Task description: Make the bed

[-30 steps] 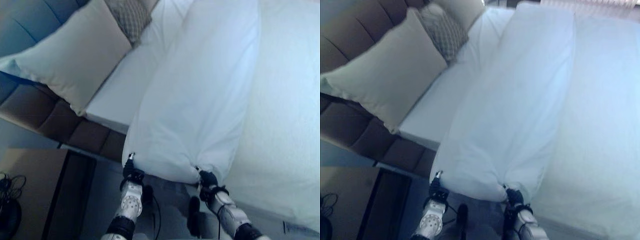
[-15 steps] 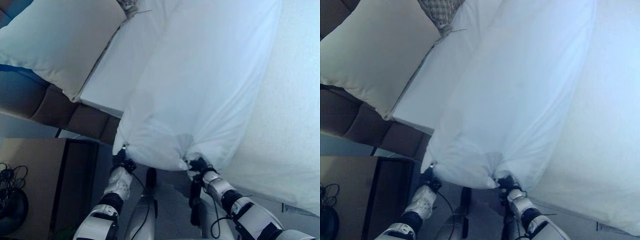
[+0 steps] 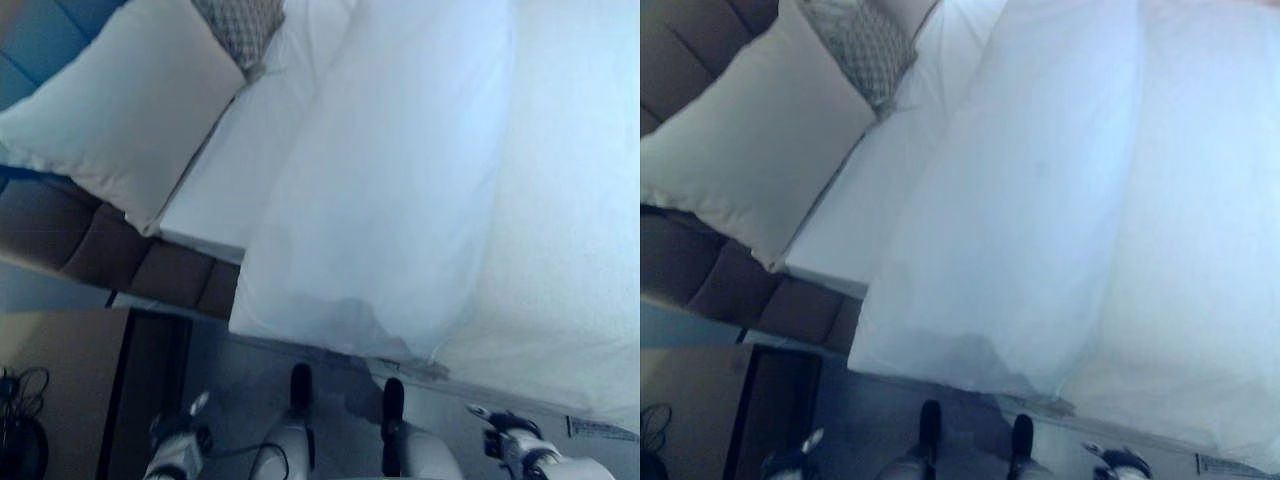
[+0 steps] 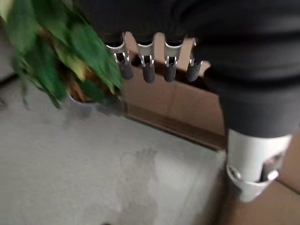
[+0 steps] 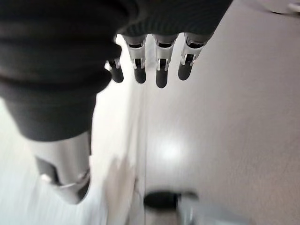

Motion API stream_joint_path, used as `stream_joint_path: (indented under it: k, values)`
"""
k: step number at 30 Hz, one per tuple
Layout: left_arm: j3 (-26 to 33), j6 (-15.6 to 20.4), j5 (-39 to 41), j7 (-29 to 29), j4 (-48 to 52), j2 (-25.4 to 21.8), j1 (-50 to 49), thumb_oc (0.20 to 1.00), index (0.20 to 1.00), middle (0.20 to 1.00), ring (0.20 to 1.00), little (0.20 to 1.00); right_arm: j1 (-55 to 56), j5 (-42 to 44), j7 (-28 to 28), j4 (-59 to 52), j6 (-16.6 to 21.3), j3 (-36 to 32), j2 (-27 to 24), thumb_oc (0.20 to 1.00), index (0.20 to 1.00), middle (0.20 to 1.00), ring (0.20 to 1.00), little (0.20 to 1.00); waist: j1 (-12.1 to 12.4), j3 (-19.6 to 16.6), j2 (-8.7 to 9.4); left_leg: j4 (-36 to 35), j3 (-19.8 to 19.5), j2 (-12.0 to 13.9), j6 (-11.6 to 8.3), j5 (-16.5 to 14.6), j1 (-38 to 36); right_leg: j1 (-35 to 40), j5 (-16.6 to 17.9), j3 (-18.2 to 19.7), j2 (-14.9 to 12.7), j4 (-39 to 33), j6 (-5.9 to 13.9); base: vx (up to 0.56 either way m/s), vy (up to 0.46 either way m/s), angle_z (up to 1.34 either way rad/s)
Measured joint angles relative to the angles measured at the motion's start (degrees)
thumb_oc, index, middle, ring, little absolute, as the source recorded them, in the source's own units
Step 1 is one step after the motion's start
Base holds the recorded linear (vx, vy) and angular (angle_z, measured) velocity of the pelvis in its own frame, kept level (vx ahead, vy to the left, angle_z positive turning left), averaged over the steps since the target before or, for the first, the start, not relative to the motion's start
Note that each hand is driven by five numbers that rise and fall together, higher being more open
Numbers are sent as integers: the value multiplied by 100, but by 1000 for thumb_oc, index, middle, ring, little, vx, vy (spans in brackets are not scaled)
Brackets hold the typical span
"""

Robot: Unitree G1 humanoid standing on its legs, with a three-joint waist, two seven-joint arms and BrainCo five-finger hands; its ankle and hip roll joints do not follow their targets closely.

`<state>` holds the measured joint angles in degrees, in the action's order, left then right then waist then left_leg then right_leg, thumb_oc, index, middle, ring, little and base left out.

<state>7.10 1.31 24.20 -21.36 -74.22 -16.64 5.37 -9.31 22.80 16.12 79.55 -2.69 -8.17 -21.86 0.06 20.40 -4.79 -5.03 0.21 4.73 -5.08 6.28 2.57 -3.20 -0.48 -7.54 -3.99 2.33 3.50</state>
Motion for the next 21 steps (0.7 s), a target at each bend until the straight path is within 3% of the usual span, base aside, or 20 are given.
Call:
stream_joint_path:
  k: [5,7,9,11,12,14,15,16,17,18,21]
  values:
    - [92,16,-36,97,158,6,-26,1000,1000,1000,1000,1000,-79,615,263,-318,64,-284,-165,1000,1000,1000,1000,1000,-84,-287,-194,470,-17,48,-116,-78,-16,-84,-271,71,23,516,-99,22,-143,-11]
    - [64,50,86,100,969,19,-23,1000,1000,1000,1000,1000,37,706,367,-1312,184,-265,-152,1000,1000,1000,1000,1000,-62,-269,-106,1191,-45,-117,-327,-33,388,-348,-471,133,-182,965,-216,11,-68,-7]
    - [-44,197,368,106,1824,54,49,1000,1000,1000,1000,1000,-138,838,434,-2209,366,-138,-220,1000,1000,1000,1000,1000,-37,-253,-45,1683,-296,-232,-392,152,642,-402,-509,258,-251,1082,-284,71,-43,-5]
    - [-204,433,433,136,2276,4,180,1000,1000,1000,1000,1000,-382,920,376,-2648,645,30,-251,1000,1000,1000,1000,1000,-23,-271,-57,1837,-352,-407,-482,8,864,-438,-459,302,-340,1113,-355,177,4,-12]
    - [-411,465,597,212,2677,-94,127,1000,1000,1000,1000,1000,-401,1066,334,-3017,695,216,-337,1000,1000,1000,1000,1000,-46,-292,-89,1699,-306,-526,-398,-214,911,-597,-444,316,-342,1109,-391,235,65,-20]
    - [-750,522,761,406,3378,-370,299,1000,1000,1000,1000,1000,-673,1107,184,-3521,754,587,-460,1000,1000,1000,1000,1000,-22,-291,-104,1302,-239,-719,-382,-270,1045,-795,-420,390,-301,907,-414,271,96,-33]
    - [-869,530,825,568,3783,-514,424,1000,1000,1000,1000,1000,-885,1104,109,-3725,765,867,-569,1000,1000,1000,1000,1000,78,-328,-222,930,-419,-800,-259,-375,1100,-803,-377,500,-86,450,-336,245,143,-90]
    - [-925,589,867,700,4282,-679,595,1000,1000,1000,1000,1000,-1128,1082,9,-3886,783,967,-631,1000,1000,1000,1000,1000,308,-321,-508,606,-549,-454,2,-422,973,-939,-302,461,380,840,-378,211,195,-100]
    - [-958,636,876,780,4441,-869,721,1000,1000,1000,1000,1000,-1237,1075,12,-3925,796,965,-530,1000,1000,1000,1000,1000,387,-236,-345,674,-470,-444,180,-120,990,-888,-335,439,375,1213,-333,171,231,-89]
    - [-1018,687,1040,883,4615,-1052,1018,1000,1000,1000,1000,1000,-1337,1041,-49,-4276,716,1180,-396,1000,1000,1000,1000,1000,423,-129,-74,962,-358,-489,298,-80,1031,-695,-575,501,308,1067,-362,147,250,-51]
    - [-1288,677,1425,1174,4846,-1206,1213,1000,1000,1000,1000,1000,-1778,955,-293,-5243,825,1752,-338,1000,1000,1000,1000,1000,528,-122,22,1157,-2,-485,490,-169,1231,-1014,-506,532,124,1129,-238,143,301,-79]
